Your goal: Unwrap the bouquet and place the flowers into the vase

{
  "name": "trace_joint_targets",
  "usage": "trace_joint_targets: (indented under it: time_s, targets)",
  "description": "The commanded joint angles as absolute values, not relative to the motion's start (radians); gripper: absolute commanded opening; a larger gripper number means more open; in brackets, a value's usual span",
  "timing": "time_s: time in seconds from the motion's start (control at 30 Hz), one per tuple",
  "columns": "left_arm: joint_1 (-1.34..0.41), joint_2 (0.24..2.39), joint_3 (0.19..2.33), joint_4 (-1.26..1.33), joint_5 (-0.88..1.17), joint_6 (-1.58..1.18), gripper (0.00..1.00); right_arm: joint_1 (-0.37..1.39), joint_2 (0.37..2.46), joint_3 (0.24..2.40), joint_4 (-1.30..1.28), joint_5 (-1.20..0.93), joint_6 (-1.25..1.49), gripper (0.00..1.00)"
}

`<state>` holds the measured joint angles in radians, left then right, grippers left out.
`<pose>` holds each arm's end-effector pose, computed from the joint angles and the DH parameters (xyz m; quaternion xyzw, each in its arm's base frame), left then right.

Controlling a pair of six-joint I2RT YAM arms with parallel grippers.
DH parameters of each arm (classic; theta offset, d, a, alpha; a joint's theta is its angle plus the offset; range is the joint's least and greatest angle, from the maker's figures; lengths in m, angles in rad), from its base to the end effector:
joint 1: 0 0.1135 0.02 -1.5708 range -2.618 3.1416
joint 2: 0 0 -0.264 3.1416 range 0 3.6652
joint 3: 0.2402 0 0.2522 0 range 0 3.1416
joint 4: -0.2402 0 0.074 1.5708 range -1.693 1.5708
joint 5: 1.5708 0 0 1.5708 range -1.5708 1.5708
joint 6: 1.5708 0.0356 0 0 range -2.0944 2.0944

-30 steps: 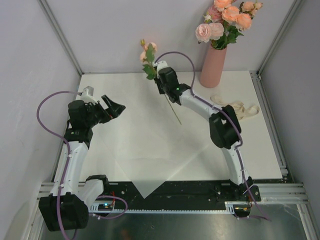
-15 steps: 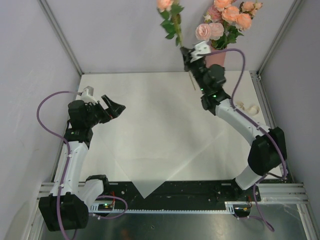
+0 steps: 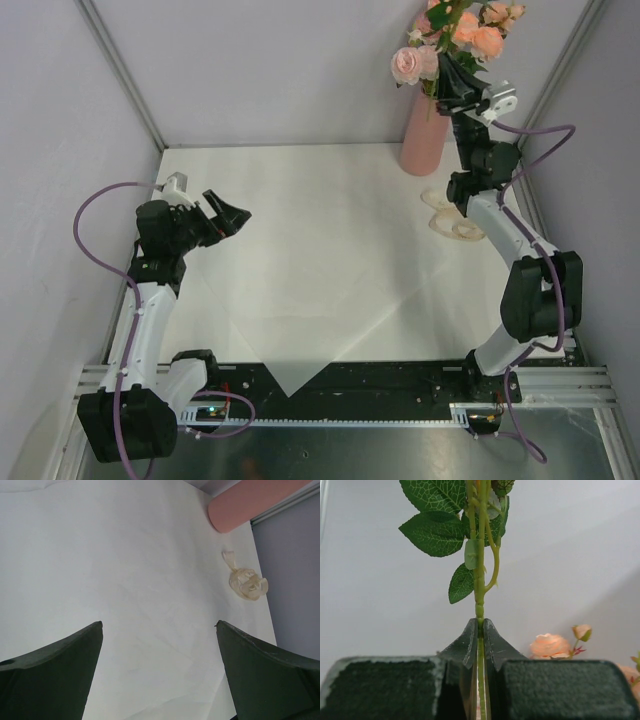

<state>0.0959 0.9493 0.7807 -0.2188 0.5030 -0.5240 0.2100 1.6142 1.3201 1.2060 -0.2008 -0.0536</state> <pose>0.2159 0.0035 0.3064 -0.1130 0.8079 -0.3166 0.4840 0.3408 0.0799 0.4498 -0.1363 0.3066 0.1059 0.9360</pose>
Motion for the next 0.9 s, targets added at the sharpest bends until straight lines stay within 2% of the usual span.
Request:
trace_joint_targets:
  time_s: [0.0, 0.53, 0.87]
  targets:
    - [0.105, 0.938, 0.777, -0.191, 0.528, -0.531, 1.0, 0.147, 1.678, 1.39, 1.407, -0.206, 0.025, 0.0]
    - [0.106, 0.932, 0.776, -0.182, 0.545, -0.54, 1.0, 0.075, 1.945, 1.732, 1.416, -0.229, 0.038, 0.0]
    - [0.11, 0.936, 0.773, -0.173, 0.554, -0.545, 1.0, 0.059, 2.04, 1.773, 1.372, -0.217, 0.012, 0.0]
